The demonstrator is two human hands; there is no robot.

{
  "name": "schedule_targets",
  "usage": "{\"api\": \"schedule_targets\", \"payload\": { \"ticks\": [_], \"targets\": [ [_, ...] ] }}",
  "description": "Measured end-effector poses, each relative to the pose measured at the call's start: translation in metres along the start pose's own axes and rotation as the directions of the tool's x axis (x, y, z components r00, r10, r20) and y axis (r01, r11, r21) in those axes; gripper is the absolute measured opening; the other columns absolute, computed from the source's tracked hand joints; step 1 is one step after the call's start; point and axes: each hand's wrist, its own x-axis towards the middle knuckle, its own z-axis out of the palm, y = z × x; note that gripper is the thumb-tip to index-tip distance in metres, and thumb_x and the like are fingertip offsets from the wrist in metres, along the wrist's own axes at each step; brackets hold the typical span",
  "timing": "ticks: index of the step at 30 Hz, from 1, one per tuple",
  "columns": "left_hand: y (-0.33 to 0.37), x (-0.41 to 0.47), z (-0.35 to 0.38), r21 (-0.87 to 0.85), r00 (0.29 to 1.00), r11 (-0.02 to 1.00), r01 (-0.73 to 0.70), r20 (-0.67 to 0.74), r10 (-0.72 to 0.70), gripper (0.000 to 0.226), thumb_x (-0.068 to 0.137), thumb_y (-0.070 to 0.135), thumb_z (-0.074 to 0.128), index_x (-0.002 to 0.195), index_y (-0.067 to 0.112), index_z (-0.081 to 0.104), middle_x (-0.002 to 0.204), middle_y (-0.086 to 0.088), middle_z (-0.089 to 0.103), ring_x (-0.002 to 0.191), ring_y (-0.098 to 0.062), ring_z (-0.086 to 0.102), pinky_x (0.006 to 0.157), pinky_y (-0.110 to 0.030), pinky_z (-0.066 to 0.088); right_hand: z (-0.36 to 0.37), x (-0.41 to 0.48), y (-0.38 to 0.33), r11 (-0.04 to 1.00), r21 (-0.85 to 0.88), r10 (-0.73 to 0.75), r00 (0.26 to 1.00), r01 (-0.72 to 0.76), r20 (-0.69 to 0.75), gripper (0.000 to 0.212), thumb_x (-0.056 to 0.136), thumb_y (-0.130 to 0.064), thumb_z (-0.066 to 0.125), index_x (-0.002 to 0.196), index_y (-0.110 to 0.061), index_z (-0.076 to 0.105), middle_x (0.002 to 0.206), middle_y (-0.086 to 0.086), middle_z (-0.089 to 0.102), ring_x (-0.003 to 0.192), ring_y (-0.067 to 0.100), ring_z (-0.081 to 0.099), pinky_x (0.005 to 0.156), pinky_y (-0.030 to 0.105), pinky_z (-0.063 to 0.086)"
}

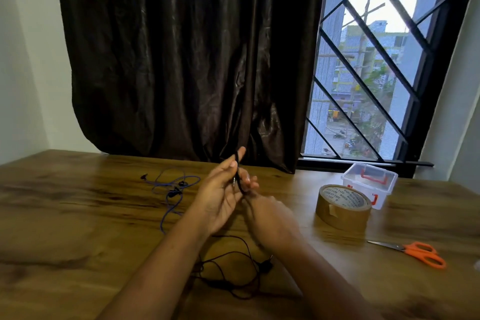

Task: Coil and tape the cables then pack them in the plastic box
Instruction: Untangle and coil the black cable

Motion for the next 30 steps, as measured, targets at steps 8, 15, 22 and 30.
{"api": "schedule_targets", "payload": {
  "ticks": [8, 15, 22, 30],
  "targets": [
    [0.001, 0.010, -0.028, 0.761, 0.959, 0.644, -0.075, -0.121, 0.255, 0.040, 0.101, 0.016, 0.034, 0.133, -0.005, 0.044, 0.092, 0.005, 0.071, 0.087, 0.015, 0.057, 0.094, -0.009, 0.032, 0.001, -0.001, -0.007, 0.993, -0.043, -0.113, 0.994, 0.113, 0.009, 0.029, 0.101, -0.040, 0.033, 0.099, -0.022, 0.056, 0.087, 0.000, 0.067, 0.077, 0.020, 0.065, 0.063, 0.032, 0.049],
    [-0.016, 0.005, -0.025, 0.959, 0.997, 0.274, -0.069, 0.062, 0.035, 0.044, 0.099, 0.018, 0.039, 0.142, 0.029, 0.036, 0.068, 0.011, 0.062, 0.069, 0.000, 0.059, 0.059, -0.002, 0.037, -0.030, 0.005, 0.028, 0.968, -0.246, -0.116, 0.964, 0.056, -0.237, 0.030, 0.096, -0.049, 0.037, 0.095, -0.028, 0.059, 0.090, -0.008, 0.063, 0.081, 0.015, 0.064, 0.059, 0.025, 0.039],
    [-0.009, -0.002, -0.002, 0.718, 0.947, 0.686, 0.117, 0.128, -0.295, 0.037, 0.100, 0.008, 0.031, 0.133, 0.015, 0.046, 0.047, 0.007, 0.046, 0.044, -0.009, 0.051, 0.067, -0.021, 0.051, -0.043, 0.001, 0.049, 0.994, -0.105, -0.018, 0.881, -0.036, -0.472, 0.032, 0.095, -0.047, 0.040, 0.095, -0.026, 0.064, 0.084, -0.003, 0.057, 0.067, 0.018, 0.058, 0.052, 0.026, 0.031],
    [-0.002, -0.009, 0.011, 0.262, 0.949, 0.949, 0.174, 0.213, -0.232, 0.039, 0.098, 0.009, 0.028, 0.129, 0.011, 0.052, 0.046, 0.004, 0.038, 0.048, -0.013, 0.052, 0.093, -0.032, 0.048, -0.025, 0.004, 0.045, 0.994, 0.069, 0.109, 0.918, -0.089, -0.381, 0.023, 0.098, -0.034, 0.044, 0.101, -0.028, 0.066, 0.078, -0.003, 0.061, 0.072, 0.019, 0.058, 0.053, 0.026, 0.028]
  ]
}}
